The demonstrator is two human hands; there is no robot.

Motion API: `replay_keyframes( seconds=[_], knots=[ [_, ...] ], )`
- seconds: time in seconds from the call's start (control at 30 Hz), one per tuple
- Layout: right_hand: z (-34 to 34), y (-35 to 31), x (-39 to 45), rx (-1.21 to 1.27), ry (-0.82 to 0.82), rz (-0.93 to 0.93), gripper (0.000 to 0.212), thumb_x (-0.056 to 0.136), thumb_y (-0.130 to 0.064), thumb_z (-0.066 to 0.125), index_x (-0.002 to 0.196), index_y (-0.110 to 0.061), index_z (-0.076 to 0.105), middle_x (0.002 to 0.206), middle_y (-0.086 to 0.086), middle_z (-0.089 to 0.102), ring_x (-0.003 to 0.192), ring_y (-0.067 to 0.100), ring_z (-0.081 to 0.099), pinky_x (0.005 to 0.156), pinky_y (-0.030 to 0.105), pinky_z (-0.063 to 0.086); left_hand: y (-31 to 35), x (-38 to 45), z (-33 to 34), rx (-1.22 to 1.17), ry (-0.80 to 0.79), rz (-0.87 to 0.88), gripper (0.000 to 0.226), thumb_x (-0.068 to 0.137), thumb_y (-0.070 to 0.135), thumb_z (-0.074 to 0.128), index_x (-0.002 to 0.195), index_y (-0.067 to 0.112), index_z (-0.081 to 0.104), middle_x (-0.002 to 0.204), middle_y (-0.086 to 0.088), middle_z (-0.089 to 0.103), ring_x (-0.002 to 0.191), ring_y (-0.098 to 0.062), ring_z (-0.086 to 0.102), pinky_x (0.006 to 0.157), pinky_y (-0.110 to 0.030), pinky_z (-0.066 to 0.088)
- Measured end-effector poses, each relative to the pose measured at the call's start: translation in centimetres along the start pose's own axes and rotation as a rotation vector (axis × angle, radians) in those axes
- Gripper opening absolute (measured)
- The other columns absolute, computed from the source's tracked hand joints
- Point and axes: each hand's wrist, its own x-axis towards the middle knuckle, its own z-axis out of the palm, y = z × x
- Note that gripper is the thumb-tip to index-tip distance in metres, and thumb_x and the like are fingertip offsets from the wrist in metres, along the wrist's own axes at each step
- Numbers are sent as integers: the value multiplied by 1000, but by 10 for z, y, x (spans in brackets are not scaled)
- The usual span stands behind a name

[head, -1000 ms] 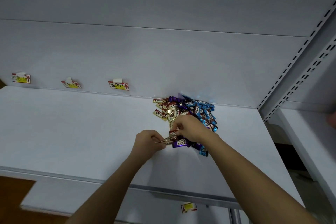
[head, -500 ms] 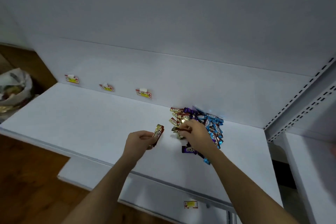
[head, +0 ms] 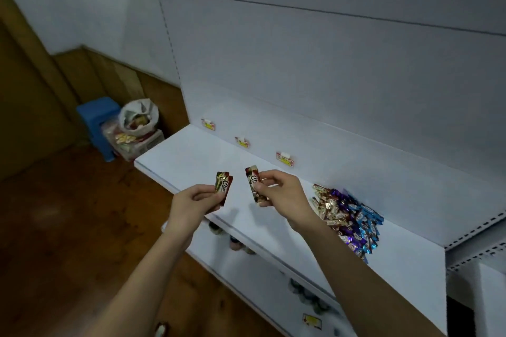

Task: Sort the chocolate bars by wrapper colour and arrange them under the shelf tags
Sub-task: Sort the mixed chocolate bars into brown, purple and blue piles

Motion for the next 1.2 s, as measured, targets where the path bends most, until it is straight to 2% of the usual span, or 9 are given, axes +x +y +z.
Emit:
replay_keyframes(
  seconds=[0.13, 0.27, 0.4, 0.57, 0.73, 0.9, 1.07, 1.2],
  knots=[
    [54, -15, 0, 22, -69, 2, 16, 85, -3, 70, 92, -17, 72, 85, 5, 62, 67, 15, 69, 66, 29, 59, 12, -2, -60, -80, 41, 8, 26, 72, 11, 83, 96, 8, 72, 89, -10, 75, 85, -25, 73, 77, -33, 57],
    [101, -30, 9, 51, -120, 11, 18, 86, -2, 68, 96, -16, 72, 89, 8, 64, 74, 19, 70, 70, 30, 59, 28, 4, -102, -80, 79, 43, 24, 74, 7, 81, 97, 12, 72, 89, -5, 76, 85, -20, 73, 66, -23, 56],
    [136, -46, 35, 67, -132, -8, 19, 86, -2, 67, 102, -11, 72, 95, 11, 67, 78, 21, 71, 74, 34, 60, 44, 28, -124, -92, 121, 43, 22, 76, 7, 80, 96, 14, 72, 86, 0, 76, 81, -17, 73, 62, -22, 56],
    [158, -56, 92, 14, -131, -48, 19, 87, -8, 69, 102, -19, 72, 100, 6, 68, 82, 18, 72, 69, 30, 60, 59, 83, -137, -65, 153, 78, 20, 78, 9, 79, 96, 15, 72, 87, 1, 75, 81, -13, 72, 59, -20, 55],
    [169, -48, 164, -1, -86, -27, 17, 86, -13, 71, 93, -29, 71, 92, -5, 71, 83, 12, 71, 67, 23, 58, 72, 151, -145, 7, 182, 72, 22, 75, 15, 82, 94, 18, 71, 88, 0, 74, 81, -15, 72, 60, -22, 55],
    [187, -43, 229, 7, -106, 9, 17, 86, -8, 71, 90, -25, 71, 87, -4, 73, 79, 12, 71, 66, 25, 58, 82, 215, -157, 57, 211, 53, 22, 74, 19, 82, 91, 23, 69, 92, -1, 71, 82, -17, 72, 60, -22, 56],
    [211, -45, 285, 24, -86, 7, 16, 85, -9, 71, 91, -24, 71, 88, -3, 74, 81, 14, 72, 64, 25, 57, 87, 275, -169, 43, 198, 18, 22, 73, 14, 82, 90, 14, 68, 88, -7, 73, 81, -18, 72, 62, -24, 56],
    [233, -39, 327, 37, -40, 17, 14, 84, -8, 72, 92, -19, 72, 93, 2, 73, 81, 15, 71, 64, 24, 55, 88, 332, -182, 38, 124, -2, 19, 74, 9, 81, 90, 11, 70, 91, -6, 73, 86, -21, 71, 70, -28, 57]
  ],
)
